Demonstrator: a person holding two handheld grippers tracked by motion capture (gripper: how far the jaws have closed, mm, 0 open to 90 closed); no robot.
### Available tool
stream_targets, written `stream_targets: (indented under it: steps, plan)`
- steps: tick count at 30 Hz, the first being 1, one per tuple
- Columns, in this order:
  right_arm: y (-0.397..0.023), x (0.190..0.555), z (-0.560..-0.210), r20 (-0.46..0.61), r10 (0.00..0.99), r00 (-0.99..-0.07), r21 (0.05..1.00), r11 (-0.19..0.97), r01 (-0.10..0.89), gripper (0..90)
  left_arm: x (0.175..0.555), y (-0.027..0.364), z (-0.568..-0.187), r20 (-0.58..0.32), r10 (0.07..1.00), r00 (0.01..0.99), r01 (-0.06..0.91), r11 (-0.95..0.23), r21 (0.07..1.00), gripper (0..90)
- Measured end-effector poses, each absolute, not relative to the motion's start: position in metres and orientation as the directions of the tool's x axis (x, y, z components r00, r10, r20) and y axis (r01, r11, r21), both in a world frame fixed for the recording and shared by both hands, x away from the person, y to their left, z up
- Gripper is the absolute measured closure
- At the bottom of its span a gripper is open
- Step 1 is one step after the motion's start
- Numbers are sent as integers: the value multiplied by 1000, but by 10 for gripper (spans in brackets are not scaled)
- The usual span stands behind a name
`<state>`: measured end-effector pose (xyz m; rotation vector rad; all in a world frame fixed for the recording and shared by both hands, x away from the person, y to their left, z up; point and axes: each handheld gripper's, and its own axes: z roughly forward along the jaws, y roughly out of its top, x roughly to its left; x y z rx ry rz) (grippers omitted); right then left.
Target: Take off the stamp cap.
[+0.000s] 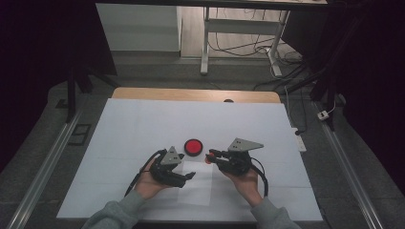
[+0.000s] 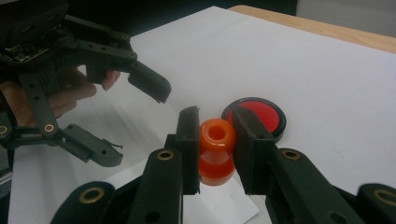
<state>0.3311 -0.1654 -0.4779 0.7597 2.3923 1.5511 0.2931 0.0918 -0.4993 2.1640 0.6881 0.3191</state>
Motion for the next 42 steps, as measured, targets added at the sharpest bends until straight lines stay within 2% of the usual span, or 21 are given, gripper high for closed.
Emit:
stream_targets:
  steps: [42]
  plan:
    - [-158, 330, -479, 112, 506, -855, 897, 318, 306, 721, 305, 58, -498, -22, 530, 848, 344, -518, 783, 237]
